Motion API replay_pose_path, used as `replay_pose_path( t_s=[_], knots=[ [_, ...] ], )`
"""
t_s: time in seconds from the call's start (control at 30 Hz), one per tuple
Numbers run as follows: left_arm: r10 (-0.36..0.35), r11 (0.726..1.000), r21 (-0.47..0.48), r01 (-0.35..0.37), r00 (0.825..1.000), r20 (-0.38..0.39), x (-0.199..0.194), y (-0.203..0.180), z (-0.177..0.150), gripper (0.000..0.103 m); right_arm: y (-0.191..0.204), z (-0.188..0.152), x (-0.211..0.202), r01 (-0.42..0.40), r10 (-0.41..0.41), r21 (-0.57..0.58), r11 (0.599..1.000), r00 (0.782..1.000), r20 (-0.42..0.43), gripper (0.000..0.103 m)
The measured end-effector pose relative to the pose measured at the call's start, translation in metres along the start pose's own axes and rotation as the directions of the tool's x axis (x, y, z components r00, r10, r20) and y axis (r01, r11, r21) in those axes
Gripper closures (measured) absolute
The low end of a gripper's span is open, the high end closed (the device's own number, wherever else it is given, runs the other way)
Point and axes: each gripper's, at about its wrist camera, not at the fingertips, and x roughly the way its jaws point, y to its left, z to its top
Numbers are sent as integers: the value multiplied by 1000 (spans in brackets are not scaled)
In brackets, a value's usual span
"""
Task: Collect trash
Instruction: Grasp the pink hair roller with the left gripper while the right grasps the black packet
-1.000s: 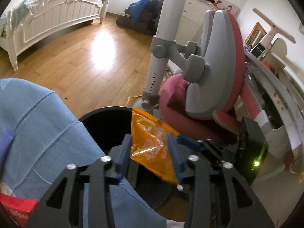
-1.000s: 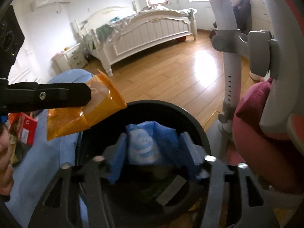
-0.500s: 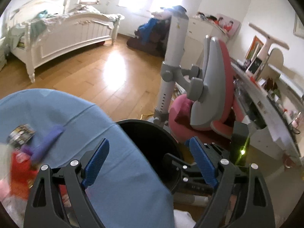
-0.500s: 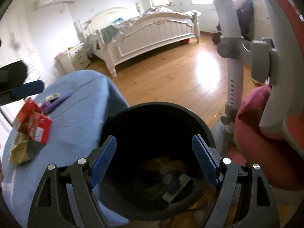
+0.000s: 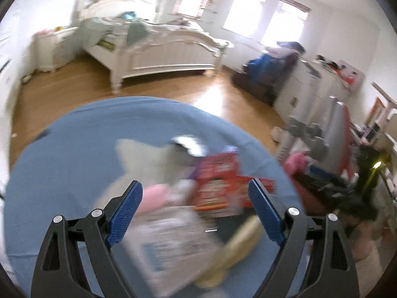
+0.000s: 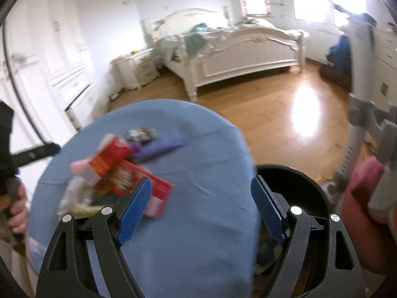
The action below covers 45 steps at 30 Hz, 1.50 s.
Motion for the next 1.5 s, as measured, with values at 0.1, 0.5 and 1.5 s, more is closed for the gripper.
replay_pose_path(
  t_s=[0.1, 0.5, 1.5],
  knots=[
    [34, 999, 38, -33, 999, -17, 1, 26, -1, 17, 27, 23, 10, -49, 48, -28, 998, 999, -20, 20],
    [10, 949, 313, 46, 984, -175, 44, 45, -11, 32, 98, 112, 159, -173, 110, -94, 980, 876, -469, 13],
    [-62, 989, 129, 77, 991, -115, 51, 60, 2, 74, 50, 117, 147, -216, 223, 57, 975, 920, -322, 98]
  ],
)
